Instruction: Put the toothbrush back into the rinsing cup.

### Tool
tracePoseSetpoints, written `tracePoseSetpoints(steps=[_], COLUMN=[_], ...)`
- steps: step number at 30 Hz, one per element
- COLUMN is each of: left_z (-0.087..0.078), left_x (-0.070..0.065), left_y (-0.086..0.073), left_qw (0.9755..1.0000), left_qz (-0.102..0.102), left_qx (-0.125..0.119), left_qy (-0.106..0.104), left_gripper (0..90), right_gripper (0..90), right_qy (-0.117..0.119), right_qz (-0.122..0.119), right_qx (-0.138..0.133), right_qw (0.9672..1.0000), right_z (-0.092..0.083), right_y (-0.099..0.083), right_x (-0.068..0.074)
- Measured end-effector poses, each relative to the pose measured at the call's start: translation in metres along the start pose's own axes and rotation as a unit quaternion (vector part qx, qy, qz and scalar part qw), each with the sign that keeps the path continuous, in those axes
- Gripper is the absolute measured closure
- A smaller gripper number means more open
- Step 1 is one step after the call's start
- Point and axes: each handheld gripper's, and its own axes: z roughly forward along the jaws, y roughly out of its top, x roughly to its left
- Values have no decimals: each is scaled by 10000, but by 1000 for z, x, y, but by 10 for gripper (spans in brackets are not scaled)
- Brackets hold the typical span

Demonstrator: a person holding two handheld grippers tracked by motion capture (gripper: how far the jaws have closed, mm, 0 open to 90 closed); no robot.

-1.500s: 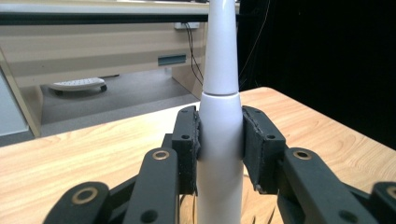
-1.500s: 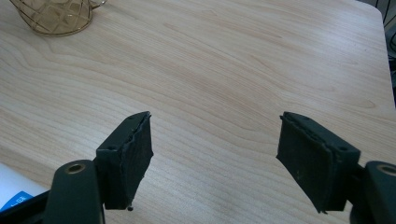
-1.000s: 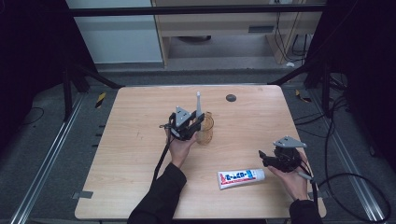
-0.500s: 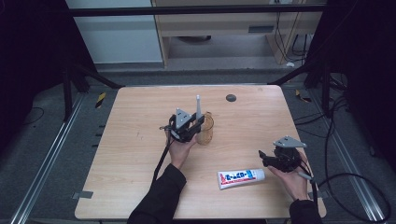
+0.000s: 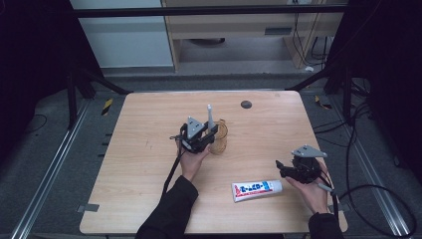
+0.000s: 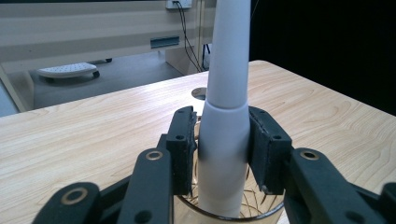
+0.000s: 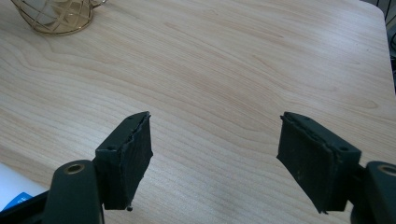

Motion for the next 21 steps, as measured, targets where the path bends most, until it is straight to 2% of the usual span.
tracePoseSetpoints(steps=[8, 14, 16, 21], left_z=[-2, -3, -3, -8], left_x=[-1, -1, 0, 2], left_y=[-2, -4, -4, -3], left_qw=[10000, 10000, 10000, 10000], left_qz=[46, 65, 3, 43], left_qx=[31, 45, 56, 57], left_qy=[-44, -52, -58, -51], left_gripper=[620, 579, 560, 518], right_gripper=[259, 258, 258, 256], right_qy=[3, 11, 6, 14], right_qz=[-5, 10, 16, -11], right_qx=[-15, -21, -17, -54], right_qw=[10000, 10000, 10000, 10000], right_z=[0, 0, -1, -1], right_y=[0, 1, 1, 1], right_x=[0, 0, 0, -1])
